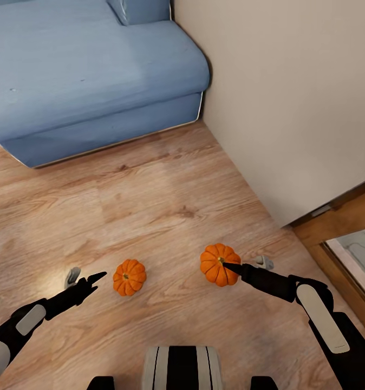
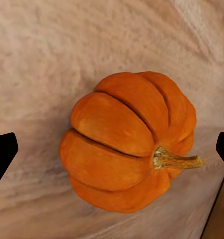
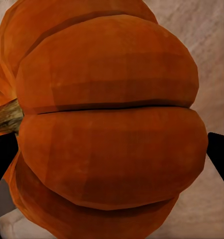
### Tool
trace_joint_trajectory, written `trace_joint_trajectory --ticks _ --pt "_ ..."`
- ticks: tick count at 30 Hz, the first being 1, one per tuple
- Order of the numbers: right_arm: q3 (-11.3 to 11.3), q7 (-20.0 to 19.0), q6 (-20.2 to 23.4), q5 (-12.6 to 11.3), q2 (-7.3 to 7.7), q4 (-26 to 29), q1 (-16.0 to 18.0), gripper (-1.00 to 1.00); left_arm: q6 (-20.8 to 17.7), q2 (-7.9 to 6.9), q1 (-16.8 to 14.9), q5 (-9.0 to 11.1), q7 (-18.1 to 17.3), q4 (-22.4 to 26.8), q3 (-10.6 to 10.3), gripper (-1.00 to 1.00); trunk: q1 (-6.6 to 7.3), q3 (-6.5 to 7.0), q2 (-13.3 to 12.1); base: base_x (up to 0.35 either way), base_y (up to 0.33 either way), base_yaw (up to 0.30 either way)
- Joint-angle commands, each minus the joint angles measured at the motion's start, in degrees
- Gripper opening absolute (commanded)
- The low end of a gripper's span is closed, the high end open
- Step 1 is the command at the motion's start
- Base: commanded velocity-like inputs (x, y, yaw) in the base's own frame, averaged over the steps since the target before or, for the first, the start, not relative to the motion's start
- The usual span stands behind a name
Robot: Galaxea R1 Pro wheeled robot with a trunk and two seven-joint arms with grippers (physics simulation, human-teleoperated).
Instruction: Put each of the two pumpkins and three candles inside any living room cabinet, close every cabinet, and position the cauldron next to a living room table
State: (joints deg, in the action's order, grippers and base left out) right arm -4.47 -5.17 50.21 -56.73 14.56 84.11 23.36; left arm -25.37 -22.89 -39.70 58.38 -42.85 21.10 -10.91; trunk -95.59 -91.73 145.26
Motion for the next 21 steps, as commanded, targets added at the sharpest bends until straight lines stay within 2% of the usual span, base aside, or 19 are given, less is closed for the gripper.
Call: trace_joint_trajectory --ticks 1,10,16,21 --pt "-0.02 -0.41 0.15 0.39 0.03 0.00 0.03 -1.00 -0.47 -0.05 -0.03 0.60 -0.10 0.00 -0.24 1.00 0.00 -0.03 0.01 0.036 -0.044 0.000" --pt "-0.02 -0.45 0.15 0.36 0.03 0.00 0.03 -1.00 -0.47 -0.02 -0.03 0.60 -0.14 -0.01 -0.34 1.00 0.00 -0.03 0.01 0.011 -0.130 0.000" --pt "0.00 -0.46 0.15 0.31 0.03 0.00 0.02 -1.00 -0.15 0.03 -0.03 0.60 -0.13 -0.01 -0.34 1.00 0.00 -0.03 0.01 0.005 -0.030 0.000" --pt "0.00 -0.46 0.15 0.31 0.03 0.00 0.02 -1.00 0.20 0.04 -0.03 0.60 0.17 -0.05 -0.36 1.00 0.00 -0.03 0.01 0.165 -0.004 0.000"
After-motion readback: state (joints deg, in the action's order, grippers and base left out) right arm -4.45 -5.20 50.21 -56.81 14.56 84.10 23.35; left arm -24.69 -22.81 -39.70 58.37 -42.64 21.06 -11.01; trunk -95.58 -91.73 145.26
